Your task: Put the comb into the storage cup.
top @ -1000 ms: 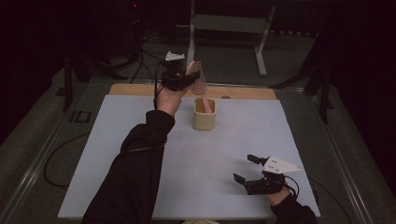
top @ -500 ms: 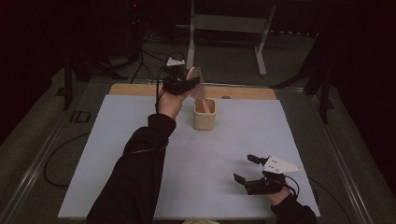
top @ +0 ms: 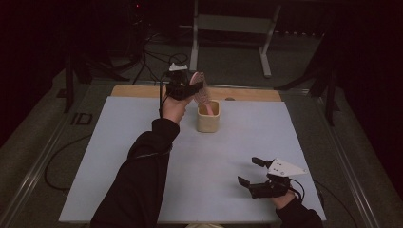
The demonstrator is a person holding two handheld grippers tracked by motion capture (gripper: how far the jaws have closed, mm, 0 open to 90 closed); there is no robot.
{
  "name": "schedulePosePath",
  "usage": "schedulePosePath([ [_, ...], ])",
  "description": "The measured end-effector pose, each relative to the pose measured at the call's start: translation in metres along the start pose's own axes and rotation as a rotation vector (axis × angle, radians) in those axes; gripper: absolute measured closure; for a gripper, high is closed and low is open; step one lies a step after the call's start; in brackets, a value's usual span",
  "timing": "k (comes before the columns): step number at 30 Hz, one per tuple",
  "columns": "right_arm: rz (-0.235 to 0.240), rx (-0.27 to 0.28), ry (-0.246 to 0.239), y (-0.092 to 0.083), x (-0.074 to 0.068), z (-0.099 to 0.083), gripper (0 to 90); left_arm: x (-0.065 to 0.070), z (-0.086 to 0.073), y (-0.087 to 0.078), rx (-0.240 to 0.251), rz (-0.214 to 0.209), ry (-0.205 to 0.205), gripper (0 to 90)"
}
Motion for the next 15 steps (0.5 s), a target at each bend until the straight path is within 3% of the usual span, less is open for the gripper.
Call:
schedulePosePath([
  [15,0.0,0.002,0.001,-0.0002,-0.0004,0.0007,10.4,-0.0099,-0.0099,0.0026,-0.014,-0.021,-0.039,66.3],
])
Point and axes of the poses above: each handheld gripper's, and its own axes: y roughly forward along the jaws, z roughly out of its top, x roughly to its right, the point moved 2 cm from there along y, roughly forward along the jaws, and after that the axes turned 3 degrees about -y, right-handed, at the moved point
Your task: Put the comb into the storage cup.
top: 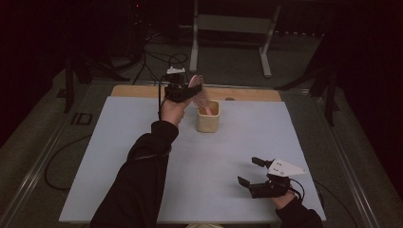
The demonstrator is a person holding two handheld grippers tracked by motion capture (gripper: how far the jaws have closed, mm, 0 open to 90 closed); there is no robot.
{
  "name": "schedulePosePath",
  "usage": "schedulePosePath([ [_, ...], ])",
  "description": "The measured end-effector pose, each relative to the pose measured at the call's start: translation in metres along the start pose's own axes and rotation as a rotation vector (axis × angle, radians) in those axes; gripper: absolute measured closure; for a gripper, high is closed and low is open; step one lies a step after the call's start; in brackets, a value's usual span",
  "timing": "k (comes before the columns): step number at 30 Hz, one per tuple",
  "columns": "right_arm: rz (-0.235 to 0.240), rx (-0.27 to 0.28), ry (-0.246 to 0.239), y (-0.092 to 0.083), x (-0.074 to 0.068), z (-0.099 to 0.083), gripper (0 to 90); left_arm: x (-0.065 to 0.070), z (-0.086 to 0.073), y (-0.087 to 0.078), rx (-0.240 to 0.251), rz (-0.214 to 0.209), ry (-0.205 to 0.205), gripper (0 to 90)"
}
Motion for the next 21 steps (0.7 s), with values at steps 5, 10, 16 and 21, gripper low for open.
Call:
schedulePosePath([
  [5,0.001,0.001,0.004,0.0,0.0,0.0,10.4,-0.004,-0.004,0.0,0.003,-0.006,0.002,66.1],
  [10,0.002,0.001,0.003,0.0,0.0,0.0,10.4,-0.012,-0.009,0.001,-0.007,0.015,-0.002,65.9],
  [16,0.001,-0.003,0.004,0.0,0.001,0.0,10.4,-0.016,-0.009,0.0,-0.014,-0.004,-0.011,65.4],
  [21,0.001,-0.004,0.004,0.0,0.001,0.0,10.4,-0.016,-0.009,0.001,-0.049,0.016,0.005,54.1],
])
Point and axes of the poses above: each handheld gripper's, and its own axes: y roughly forward along the jaws, z roughly out of its top, x roughly to its right, the point moved 2 cm from there along y, roughly forward along the jaws, and after that the axes turned 3 degrees about -y, right-handed, at the moved point
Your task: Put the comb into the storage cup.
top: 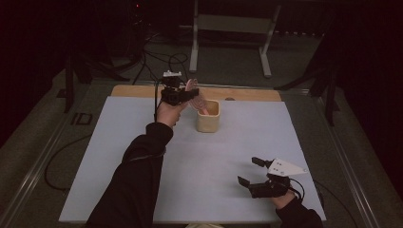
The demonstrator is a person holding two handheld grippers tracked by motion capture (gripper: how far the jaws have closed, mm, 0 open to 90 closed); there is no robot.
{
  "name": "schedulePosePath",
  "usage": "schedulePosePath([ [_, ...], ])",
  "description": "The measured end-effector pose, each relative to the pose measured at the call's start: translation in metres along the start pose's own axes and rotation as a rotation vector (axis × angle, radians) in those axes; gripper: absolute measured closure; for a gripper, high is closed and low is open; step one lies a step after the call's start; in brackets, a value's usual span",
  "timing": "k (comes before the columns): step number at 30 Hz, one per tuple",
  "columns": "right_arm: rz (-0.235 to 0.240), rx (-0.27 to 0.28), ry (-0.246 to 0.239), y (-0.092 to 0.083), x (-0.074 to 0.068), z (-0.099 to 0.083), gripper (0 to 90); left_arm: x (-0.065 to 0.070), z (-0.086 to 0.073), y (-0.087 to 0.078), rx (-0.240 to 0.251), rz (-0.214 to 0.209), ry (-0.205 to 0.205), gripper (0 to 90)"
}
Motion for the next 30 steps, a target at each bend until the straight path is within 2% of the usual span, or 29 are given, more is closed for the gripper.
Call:
schedulePosePath([
  [2,0.001,-0.002,-0.002,0.0,0.0,0.0,10.4,0.0,0.001,0.0,-0.022,-0.008,-0.001,43.7],
  [3,0.002,-0.001,-0.005,0.001,0.0,0.0,10.4,0.0,0.001,0.0,-0.032,-0.002,0.0,33.7],
  [4,0.002,-0.001,-0.005,0.001,0.0,0.0,10.4,0.001,0.001,0.0,-0.038,-0.006,0.004,33.7],
  [6,0.001,-0.002,-0.006,0.001,0.0,0.0,10.4,0.001,0.001,0.0,-0.044,-0.002,0.01,26.8],
  [7,0.0,-0.002,-0.003,0.0,0.0,0.0,10.4,0.002,0.0,-0.002,-0.051,-0.01,0.031,16.8],
  [8,0.0,-0.002,-0.003,0.0,0.0,0.0,10.4,0.002,0.0,-0.002,-0.052,-0.025,0.035,16.8],
  [12,-0.003,-0.001,0.001,0.0,0.0,0.0,10.4,0.003,-0.001,-0.004,-0.056,-0.022,0.052,5.3],
  [14,0.0,-0.002,-0.004,0.0,0.0,0.0,10.4,0.004,-0.001,-0.006,-0.06,-0.023,0.065,2.0],
  [21,0.001,-0.001,0.003,0.001,0.001,0.0,10.4,0.003,-0.003,-0.014,-0.034,-0.017,0.102,0.3],
  [26,0.004,-0.003,0.007,0.002,0.001,-0.001,10.4,0.0,-0.001,-0.02,-0.026,-0.006,0.108,0.3],
  [30,0.004,-0.002,0.011,0.002,0.002,-0.001,10.4,0.0,-0.001,-0.022,-0.035,-0.017,0.119,0.3],
])
Point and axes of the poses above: each handheld gripper's, and its own axes: y roughly forward along the jaws, z roughly out of its top, x roughly to its right, the point moved 2 cm from there along y, roughly forward along the jaws, and after that the axes turned 3 degrees about -y, right-handed, at the moved point
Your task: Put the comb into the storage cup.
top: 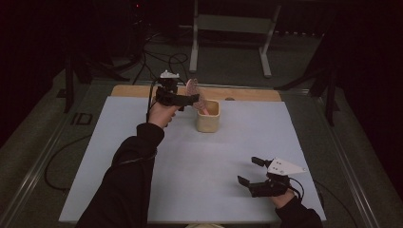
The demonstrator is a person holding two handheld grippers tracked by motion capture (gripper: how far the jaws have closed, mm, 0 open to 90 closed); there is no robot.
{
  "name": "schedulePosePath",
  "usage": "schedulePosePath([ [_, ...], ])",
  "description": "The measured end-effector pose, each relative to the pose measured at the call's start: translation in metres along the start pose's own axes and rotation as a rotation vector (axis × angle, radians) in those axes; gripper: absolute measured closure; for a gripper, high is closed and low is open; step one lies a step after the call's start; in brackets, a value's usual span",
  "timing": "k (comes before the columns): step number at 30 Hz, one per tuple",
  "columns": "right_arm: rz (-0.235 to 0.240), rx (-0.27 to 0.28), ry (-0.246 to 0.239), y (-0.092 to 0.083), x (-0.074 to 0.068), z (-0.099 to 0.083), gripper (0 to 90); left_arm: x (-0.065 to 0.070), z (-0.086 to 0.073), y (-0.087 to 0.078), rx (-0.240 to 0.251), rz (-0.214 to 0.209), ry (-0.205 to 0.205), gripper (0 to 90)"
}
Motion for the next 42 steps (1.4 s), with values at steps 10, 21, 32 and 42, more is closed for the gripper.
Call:
schedulePosePath([
  [10,0.004,-0.005,-0.003,0.0,0.0,-0.001,10.4,0.006,-0.004,-0.011,-0.007,-0.021,0.06,0.3],
  [21,-0.006,-0.007,-0.006,0.001,-0.002,0.001,10.4,0.008,-0.013,-0.028,-0.011,-0.079,0.085,0.3],
  [32,-0.005,-0.005,-0.006,0.0,-0.001,0.001,10.4,0.007,-0.03,-0.044,-0.017,-0.109,0.128,0.3],
  [42,-0.008,-0.007,-0.006,0.0,-0.001,0.001,10.4,0.008,-0.052,-0.06,-0.012,-0.144,0.159,0.3],
])
Point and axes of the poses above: each handheld gripper's, and its own axes: y roughly forward along the jaws, z roughly out of its top, x roughly to its right, the point moved 2 cm from there along y, roughly forward along the jaws, and after that the axes turned 3 degrees about -y, right-handed, at the moved point
